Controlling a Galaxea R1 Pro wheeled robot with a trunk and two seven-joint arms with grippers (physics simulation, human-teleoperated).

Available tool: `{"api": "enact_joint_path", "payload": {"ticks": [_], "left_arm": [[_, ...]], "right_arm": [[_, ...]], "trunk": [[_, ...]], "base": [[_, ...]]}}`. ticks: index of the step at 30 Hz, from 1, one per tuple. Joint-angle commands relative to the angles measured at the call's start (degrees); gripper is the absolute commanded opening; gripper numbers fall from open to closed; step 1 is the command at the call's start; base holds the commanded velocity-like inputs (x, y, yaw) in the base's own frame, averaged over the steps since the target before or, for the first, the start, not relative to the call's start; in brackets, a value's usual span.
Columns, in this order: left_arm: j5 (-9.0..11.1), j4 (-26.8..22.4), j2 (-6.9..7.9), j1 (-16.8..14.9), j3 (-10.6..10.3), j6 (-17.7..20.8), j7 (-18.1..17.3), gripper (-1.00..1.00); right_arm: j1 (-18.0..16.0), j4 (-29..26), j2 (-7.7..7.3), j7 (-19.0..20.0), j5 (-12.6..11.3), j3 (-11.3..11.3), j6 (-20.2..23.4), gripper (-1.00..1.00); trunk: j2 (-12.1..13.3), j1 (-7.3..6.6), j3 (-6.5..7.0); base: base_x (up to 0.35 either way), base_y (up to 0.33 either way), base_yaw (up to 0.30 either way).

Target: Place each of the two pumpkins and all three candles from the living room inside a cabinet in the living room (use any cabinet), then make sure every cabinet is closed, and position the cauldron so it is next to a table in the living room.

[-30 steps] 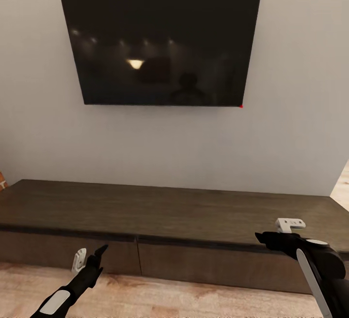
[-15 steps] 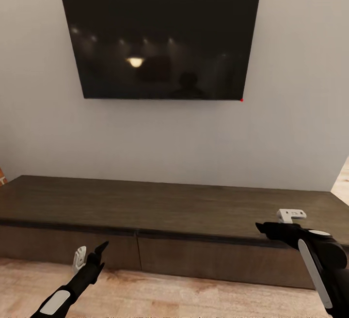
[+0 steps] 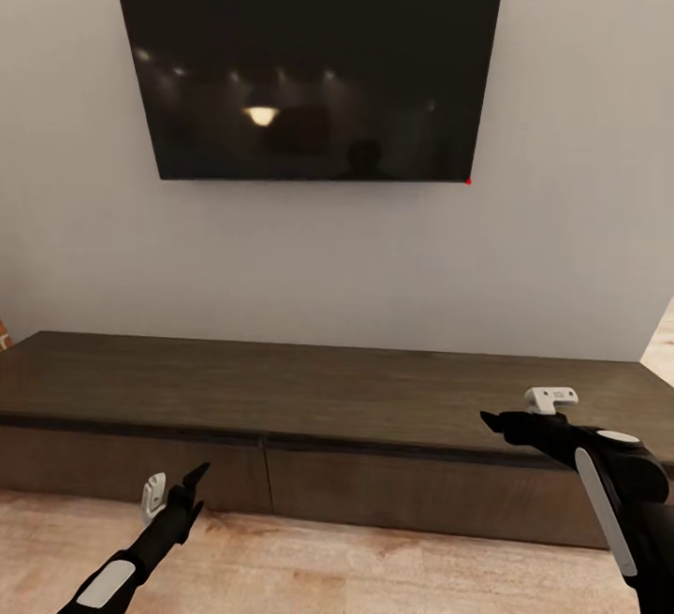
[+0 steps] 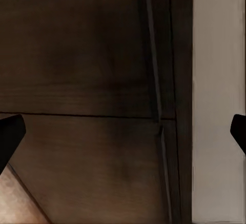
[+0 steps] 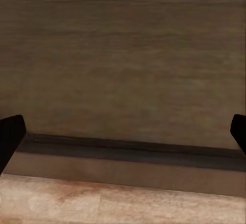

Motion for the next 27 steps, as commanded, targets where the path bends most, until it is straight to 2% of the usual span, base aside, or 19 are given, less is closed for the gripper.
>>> {"api": "enact_joint_path", "payload": {"ticks": [1, 3, 11, 22, 27], "left_arm": [[0.0, -0.02, 0.04, 0.02, 0.0, 0.0, -0.47, 1.0], [0.02, -0.19, 0.25, -0.05, -0.07, 0.12, -2.71, 1.0], [-0.05, -3.32, 0.41, -0.06, -0.33, 1.21, -4.01, 1.0], [-0.09, -4.1, 0.42, -0.76, -0.28, 2.77, -2.39, 1.0], [-0.23, -4.13, 0.34, -3.31, -0.3, 2.93, -0.41, 1.0]], "right_arm": [[-0.15, 0.0, -0.01, 0.01, 0.01, -0.01, 0.03, 1.0], [-0.82, 0.0, 0.01, 0.01, 0.02, 0.02, 0.16, 1.0], [-1.0, 0.0, 0.14, -0.04, 0.04, 0.17, 0.2, 1.0], [-0.93, 0.0, 0.19, 0.03, 0.06, 0.22, 0.14, 1.0], [-0.91, 0.0, 0.19, 0.04, 0.06, 0.22, 0.12, 1.0]], "trunk": [[0.0, 0.0, 0.0], [0.0, 0.0, 0.0], [0.0, 0.0, 0.0], [-0.15, 0.28, -2.44], [-0.21, 0.41, -3.55]], "base": [[0.0, 0.0, 0.0], [0.0, 0.0, 0.0], [0.0, 0.0, 0.0], [0.0, 0.0, 0.0], [0.0, 0.0, 0.0]]}}
